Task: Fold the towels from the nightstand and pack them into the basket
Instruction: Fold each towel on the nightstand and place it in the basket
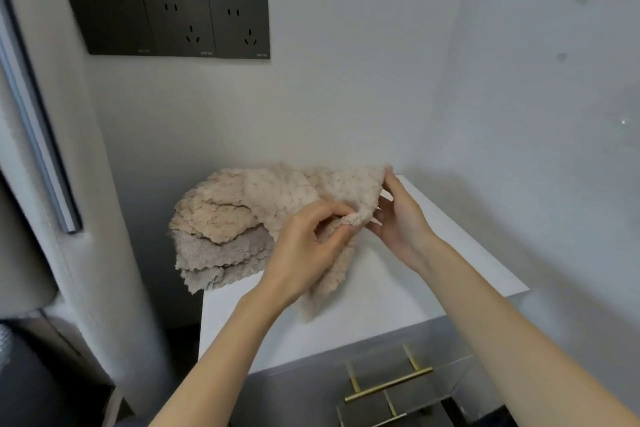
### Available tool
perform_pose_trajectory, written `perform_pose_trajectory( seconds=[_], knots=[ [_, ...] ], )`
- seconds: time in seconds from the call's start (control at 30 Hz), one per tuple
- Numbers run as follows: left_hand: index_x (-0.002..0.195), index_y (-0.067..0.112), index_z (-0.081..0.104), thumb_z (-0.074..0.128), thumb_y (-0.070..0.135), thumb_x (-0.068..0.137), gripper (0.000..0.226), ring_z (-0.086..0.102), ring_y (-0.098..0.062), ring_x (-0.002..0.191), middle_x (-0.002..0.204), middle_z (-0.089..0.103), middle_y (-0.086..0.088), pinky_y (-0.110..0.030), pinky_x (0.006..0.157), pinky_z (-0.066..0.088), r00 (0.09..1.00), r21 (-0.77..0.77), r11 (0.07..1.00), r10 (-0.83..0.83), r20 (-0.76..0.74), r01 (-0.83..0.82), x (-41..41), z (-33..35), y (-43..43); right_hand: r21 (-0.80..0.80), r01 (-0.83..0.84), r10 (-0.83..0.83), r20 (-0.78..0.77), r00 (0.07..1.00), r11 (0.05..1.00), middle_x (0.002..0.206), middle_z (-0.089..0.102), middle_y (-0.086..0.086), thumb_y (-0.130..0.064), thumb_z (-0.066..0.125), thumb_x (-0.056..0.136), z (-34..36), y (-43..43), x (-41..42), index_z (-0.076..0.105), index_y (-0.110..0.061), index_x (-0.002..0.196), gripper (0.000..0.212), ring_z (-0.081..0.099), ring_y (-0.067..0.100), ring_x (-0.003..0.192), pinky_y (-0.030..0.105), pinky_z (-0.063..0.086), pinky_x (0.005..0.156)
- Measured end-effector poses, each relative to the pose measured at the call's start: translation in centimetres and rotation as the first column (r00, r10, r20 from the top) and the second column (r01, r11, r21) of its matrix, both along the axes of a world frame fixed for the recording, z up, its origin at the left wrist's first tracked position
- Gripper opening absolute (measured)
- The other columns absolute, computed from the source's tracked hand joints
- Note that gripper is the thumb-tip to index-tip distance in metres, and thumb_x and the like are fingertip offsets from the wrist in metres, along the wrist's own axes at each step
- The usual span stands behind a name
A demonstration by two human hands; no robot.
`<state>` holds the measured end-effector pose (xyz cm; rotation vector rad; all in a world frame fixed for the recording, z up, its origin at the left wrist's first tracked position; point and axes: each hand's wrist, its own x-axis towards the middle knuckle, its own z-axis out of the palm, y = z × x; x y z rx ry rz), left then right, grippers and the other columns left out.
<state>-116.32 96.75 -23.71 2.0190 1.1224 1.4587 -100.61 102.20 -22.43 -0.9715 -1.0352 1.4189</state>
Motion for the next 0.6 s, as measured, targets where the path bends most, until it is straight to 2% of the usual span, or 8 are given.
perform_pose_trajectory(
  seconds=[0.07, 0.17, 0.27, 0.33, 0.4, 0.47, 0.53, 0.6],
  knots=[
    [0.097, 0.021, 0.071, 0.070, 0.019, 0.085, 0.013, 0.060, 0.006, 0.097, 0.101, 0.068, 0.017, -0.009, 0.085, 0.041, 0.994, -0.086, 0.992, -0.100, -0.033, 0.097, 0.8, -0.4, -0.1, -0.059, -0.003, -0.002, -0.078, 0.997, 0.998, 0.111, 0.071, 0.005, -0.050, 0.038, 0.099, 0.0, -0.1, 1.7, 0.063, -0.011, 0.116, 0.049, 0.067, 0.020, 0.102, 0.035, 0.051, 0.091],
    [0.093, 0.029, 0.070, 0.071, 0.022, 0.083, 0.012, 0.059, 0.007, 0.092, 0.097, 0.068, 0.019, -0.008, 0.081, 0.040, 0.977, -0.187, 0.965, -0.199, -0.075, 0.182, 2.0, -1.0, -0.2, -0.058, 0.051, -0.048, 0.053, 0.997, 0.997, 0.121, 0.065, 0.017, -0.029, 0.050, 0.097, -0.2, -0.3, 4.4, 0.058, 0.000, 0.123, 0.039, 0.060, 0.029, 0.115, 0.043, 0.044, 0.103],
    [0.088, 0.036, 0.069, 0.067, 0.040, 0.083, 0.007, 0.061, 0.005, 0.083, 0.087, 0.069, 0.024, -0.012, 0.074, 0.045, 0.964, -0.245, 0.950, -0.232, -0.133, 0.195, 2.8, -1.3, -0.4, -0.002, 0.114, -0.112, 0.144, 0.983, 0.994, 0.104, 0.069, 0.014, -0.013, 0.053, 0.094, -0.3, -0.9, 6.8, 0.063, -0.004, 0.106, 0.018, 0.066, 0.024, 0.097, 0.037, 0.053, 0.087],
    [0.088, 0.036, 0.070, 0.057, 0.056, 0.082, 0.024, 0.062, 0.004, 0.079, 0.084, 0.069, 0.024, -0.016, 0.073, 0.049, 0.963, -0.277, 0.948, -0.210, -0.171, 0.157, 3.1, -1.5, -0.5, 0.028, 0.194, -0.196, 0.155, 0.968, 0.981, 0.085, 0.064, 0.006, -0.011, 0.052, 0.094, -0.3, -1.4, 8.3, 0.057, -0.010, 0.090, 0.007, 0.063, 0.016, 0.078, 0.029, 0.052, 0.069],
    [0.082, 0.032, 0.068, 0.049, 0.057, 0.086, 0.032, 0.060, 0.001, 0.068, 0.074, 0.068, 0.016, -0.022, 0.067, 0.050, 0.963, -0.286, 0.956, -0.131, -0.235, 0.061, 3.0, -1.8, -0.3, 0.039, 0.280, -0.282, 0.180, 0.942, 0.959, 0.077, 0.057, 0.002, -0.012, 0.052, 0.092, -0.4, -1.7, 9.8, 0.051, -0.013, 0.085, 0.007, 0.058, 0.013, 0.069, 0.027, 0.048, 0.063],
    [0.078, 0.022, 0.063, 0.046, 0.051, 0.093, 0.036, 0.058, -0.008, 0.065, 0.071, 0.064, 0.008, -0.030, 0.065, 0.050, 0.918, -0.281, 0.952, -0.001, -0.396, -0.120, 2.2, -2.3, 0.3, 0.049, 0.325, -0.326, 0.273, 0.905, 0.944, 0.084, 0.055, 0.007, -0.016, 0.053, 0.091, -0.7, -2.0, 11.2, 0.050, -0.012, 0.091, 0.006, 0.055, 0.018, 0.077, 0.034, 0.044, 0.070],
    [0.088, 0.015, 0.057, 0.047, 0.044, 0.095, 0.032, 0.058, -0.017, 0.078, 0.082, 0.061, 0.001, -0.035, 0.071, 0.049, 0.805, -0.275, 0.912, 0.093, -0.586, -0.306, 1.2, -3.1, 0.8, 0.039, 0.314, -0.302, 0.402, 0.865, 0.949, 0.098, 0.057, 0.013, -0.019, 0.054, 0.091, -1.0, -2.2, 12.4, 0.050, -0.010, 0.099, 0.013, 0.056, 0.025, 0.087, 0.039, 0.042, 0.074],
    [0.103, 0.010, 0.051, 0.047, 0.050, 0.094, 0.041, 0.053, -0.026, 0.096, 0.101, 0.056, -0.007, -0.035, 0.078, 0.044, 0.690, -0.293, 0.849, 0.111, -0.716, -0.440, 0.7, -3.8, 0.9, -0.009, 0.276, -0.236, 0.494, 0.837, 0.961, 0.110, 0.060, 0.016, -0.021, 0.056, 0.091, -1.2, -2.5, 13.2, 0.051, -0.007, 0.107, 0.021, 0.061, 0.029, 0.098, 0.042, 0.048, 0.081]
  ],
)
